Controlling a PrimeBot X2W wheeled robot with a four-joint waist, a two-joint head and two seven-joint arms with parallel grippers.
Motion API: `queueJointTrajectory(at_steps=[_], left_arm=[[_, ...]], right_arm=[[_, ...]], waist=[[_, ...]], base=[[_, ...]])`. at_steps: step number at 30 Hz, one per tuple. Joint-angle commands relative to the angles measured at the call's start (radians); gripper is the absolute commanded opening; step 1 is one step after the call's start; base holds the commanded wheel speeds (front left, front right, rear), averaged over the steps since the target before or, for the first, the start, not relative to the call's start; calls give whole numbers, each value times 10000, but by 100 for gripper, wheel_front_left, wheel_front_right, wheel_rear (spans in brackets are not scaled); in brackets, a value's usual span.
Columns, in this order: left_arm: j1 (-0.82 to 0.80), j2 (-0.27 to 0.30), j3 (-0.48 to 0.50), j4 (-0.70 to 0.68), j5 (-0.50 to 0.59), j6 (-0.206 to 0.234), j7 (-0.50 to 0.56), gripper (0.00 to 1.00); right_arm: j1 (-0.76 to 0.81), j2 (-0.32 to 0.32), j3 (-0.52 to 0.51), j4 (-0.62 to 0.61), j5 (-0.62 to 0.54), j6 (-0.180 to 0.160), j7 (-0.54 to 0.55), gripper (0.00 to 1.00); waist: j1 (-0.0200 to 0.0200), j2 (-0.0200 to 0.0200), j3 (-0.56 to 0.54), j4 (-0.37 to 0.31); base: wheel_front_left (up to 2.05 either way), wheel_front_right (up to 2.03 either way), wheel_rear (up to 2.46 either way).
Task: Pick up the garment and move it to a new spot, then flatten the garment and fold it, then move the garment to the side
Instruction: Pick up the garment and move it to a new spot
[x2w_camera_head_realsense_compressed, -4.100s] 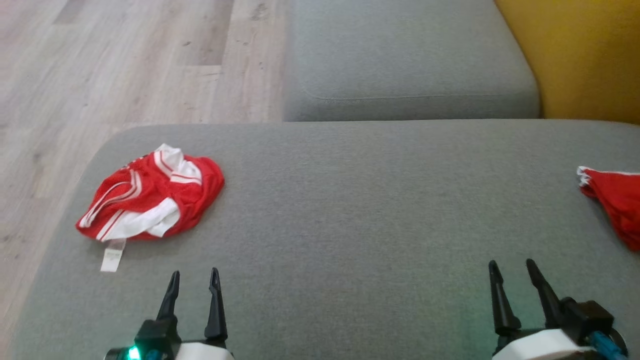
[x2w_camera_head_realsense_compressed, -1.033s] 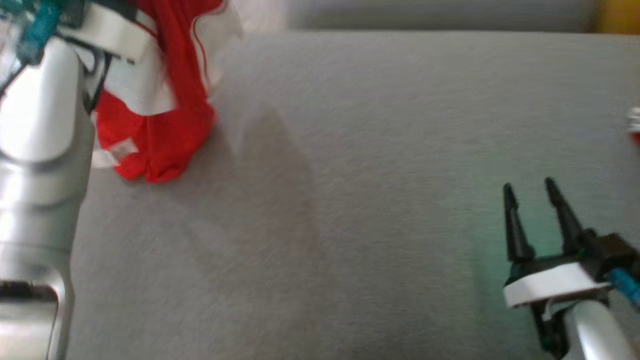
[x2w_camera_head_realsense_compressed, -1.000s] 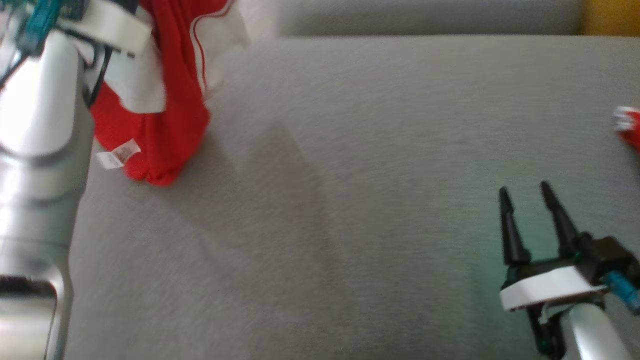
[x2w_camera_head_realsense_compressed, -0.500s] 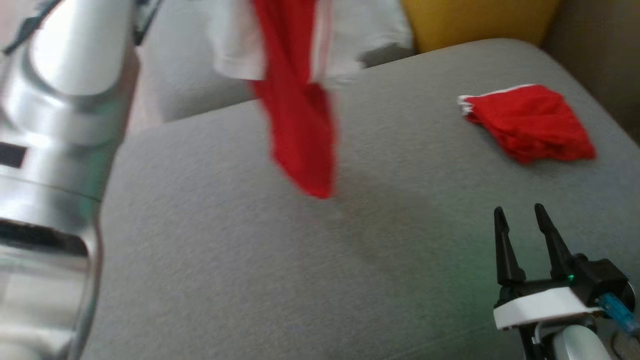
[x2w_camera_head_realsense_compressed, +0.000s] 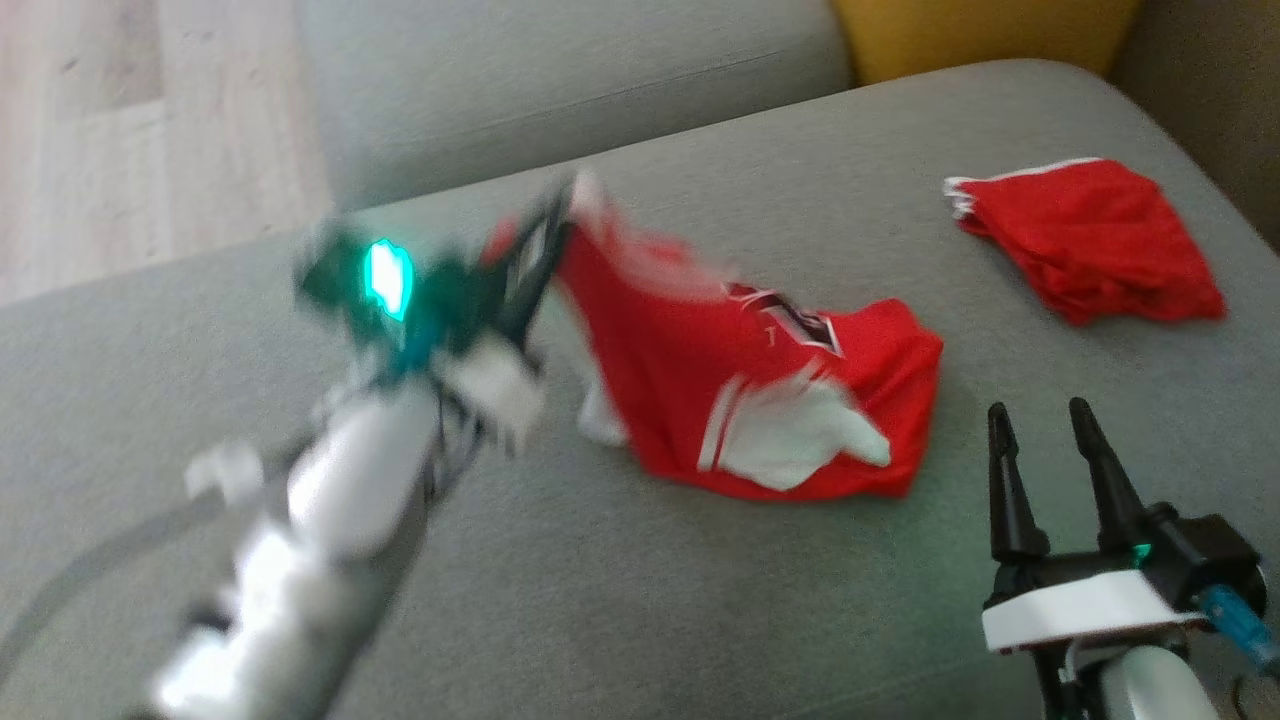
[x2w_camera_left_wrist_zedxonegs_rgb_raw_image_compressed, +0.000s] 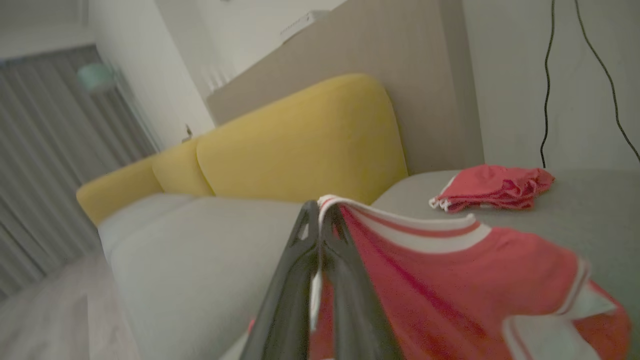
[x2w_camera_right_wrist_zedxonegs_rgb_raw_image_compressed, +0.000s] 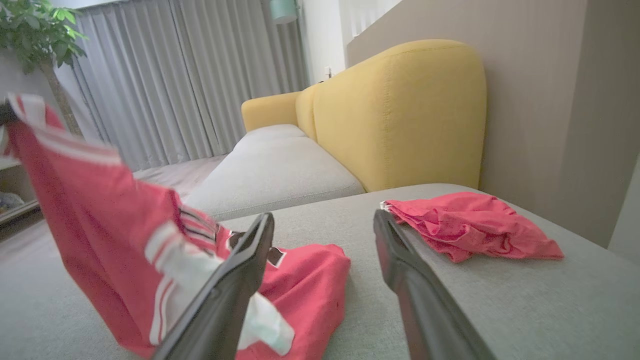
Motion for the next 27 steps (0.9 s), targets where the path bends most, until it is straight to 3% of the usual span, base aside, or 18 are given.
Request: queueJointTrajectory(at_steps=[1, 6, 11, 17, 27], left_arm=[[174, 248, 491, -358, -253, 132, -41, 100], [2874, 86, 1620, -1097, -789, 969, -42, 100], [5617, -219, 2931, -2670, -780, 1784, -42, 100], [8386, -659, 4066, -4646, -326, 1995, -43, 100], [10177, -897, 4912, -5788, 7, 2179, -43, 100]], right_arm=[[-166, -12, 232, -374, -131, 65, -24, 100], [-19, -71, 491, -400, -456, 65, -24, 100], [406, -41, 430, -394, -387, 65, -24, 100], [1163, -6, 339, -130, -368, 65, -24, 100], [1938, 14, 300, 125, -270, 65, -24, 100]], waist=[[-1, -1, 149, 346], [-1, -1, 58, 778], [-1, -1, -278, 1445], [-1, -1, -856, 2324], [-1, -1, -1525, 2687]], base=[[0, 0, 0], [0, 0, 0], [0, 0, 0], [0, 0, 0], [0, 0, 0]])
